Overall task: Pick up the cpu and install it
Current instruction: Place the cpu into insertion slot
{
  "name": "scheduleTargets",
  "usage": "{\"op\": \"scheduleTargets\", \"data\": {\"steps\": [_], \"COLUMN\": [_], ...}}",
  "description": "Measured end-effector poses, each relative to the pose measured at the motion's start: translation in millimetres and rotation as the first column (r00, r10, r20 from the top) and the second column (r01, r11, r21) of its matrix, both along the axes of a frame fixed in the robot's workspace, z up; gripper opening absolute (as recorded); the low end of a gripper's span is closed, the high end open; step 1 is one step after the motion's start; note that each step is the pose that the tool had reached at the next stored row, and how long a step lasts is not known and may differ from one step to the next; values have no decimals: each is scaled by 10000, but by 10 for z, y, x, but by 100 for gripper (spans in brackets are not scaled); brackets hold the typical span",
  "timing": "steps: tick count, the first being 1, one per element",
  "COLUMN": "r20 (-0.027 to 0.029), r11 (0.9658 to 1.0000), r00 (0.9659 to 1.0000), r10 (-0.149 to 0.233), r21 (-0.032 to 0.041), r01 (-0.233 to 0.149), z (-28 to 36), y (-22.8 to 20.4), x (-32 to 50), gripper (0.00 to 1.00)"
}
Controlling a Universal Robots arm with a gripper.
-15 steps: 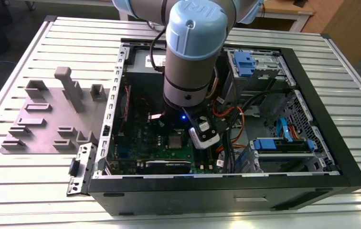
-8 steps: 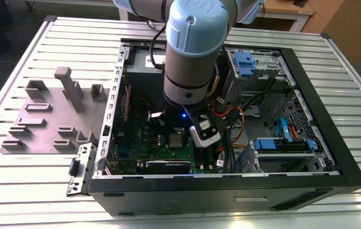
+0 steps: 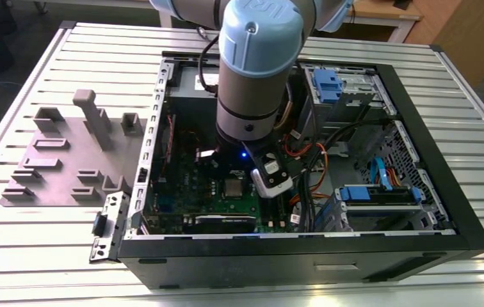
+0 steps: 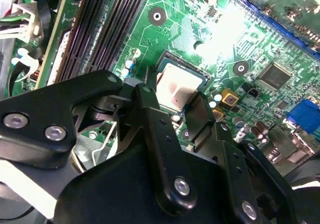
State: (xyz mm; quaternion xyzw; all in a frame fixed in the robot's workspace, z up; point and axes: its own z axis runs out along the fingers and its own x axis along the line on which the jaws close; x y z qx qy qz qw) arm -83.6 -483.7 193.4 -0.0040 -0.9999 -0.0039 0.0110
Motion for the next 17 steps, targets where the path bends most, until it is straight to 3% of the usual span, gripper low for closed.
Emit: {"op": "scheduleTargets", "data": {"steps": [6, 17], "r20": [0, -7], "r11": [9996, 9996], "r00": [9996, 9996], "r10": [-273, -274], "r21": [-1, 25], "r01": [273, 274], "z": [0, -34], "y": [0, 0], "x": [-6, -18], "gripper": [47, 47]}}
